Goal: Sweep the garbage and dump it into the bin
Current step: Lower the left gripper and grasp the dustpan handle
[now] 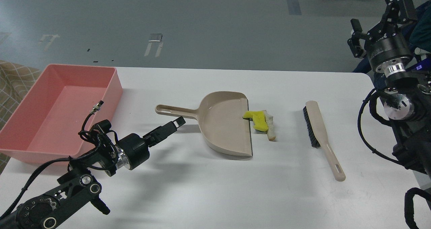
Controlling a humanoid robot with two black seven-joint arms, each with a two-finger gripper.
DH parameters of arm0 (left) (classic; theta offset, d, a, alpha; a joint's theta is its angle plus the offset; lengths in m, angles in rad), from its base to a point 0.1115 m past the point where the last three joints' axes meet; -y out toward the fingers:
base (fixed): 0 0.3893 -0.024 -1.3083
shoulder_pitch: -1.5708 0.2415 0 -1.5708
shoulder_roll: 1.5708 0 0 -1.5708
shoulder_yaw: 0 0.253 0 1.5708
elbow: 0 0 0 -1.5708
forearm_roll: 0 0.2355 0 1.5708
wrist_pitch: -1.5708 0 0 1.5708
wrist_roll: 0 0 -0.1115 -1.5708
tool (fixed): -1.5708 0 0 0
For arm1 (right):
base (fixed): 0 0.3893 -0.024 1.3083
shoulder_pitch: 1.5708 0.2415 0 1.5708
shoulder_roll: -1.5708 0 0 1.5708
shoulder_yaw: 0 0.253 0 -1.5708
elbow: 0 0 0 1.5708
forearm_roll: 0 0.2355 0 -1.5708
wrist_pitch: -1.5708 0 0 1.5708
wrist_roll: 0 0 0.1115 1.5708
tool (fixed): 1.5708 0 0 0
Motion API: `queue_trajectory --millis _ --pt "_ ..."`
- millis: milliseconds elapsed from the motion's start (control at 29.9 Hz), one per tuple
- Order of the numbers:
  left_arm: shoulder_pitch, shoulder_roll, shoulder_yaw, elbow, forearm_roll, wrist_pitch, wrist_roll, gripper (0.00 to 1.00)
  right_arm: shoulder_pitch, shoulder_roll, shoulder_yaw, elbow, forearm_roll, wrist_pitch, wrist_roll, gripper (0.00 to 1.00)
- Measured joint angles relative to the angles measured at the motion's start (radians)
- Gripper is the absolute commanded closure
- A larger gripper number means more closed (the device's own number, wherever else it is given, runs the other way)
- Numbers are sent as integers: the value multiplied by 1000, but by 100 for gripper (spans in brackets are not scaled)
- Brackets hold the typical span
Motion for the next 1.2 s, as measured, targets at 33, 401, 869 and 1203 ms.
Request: queue_trajectory --millis 33,401,869,1203 --pt "-1 -6 0 9 -1 3 3 1 0 0 0 0 0 -1 0 0" --pt "-16 -81 -1 108 -8 43 19 2 0 -1 0 0 0 -4 0 0" --pt "-82 -137 -2 212 -19 71 20 2 -2 -1 -16 0 0 -6 0 0" --pt "-81 -151 -2 217 -20 86 20 2 -2 0 -16 1 0 -6 0 0"
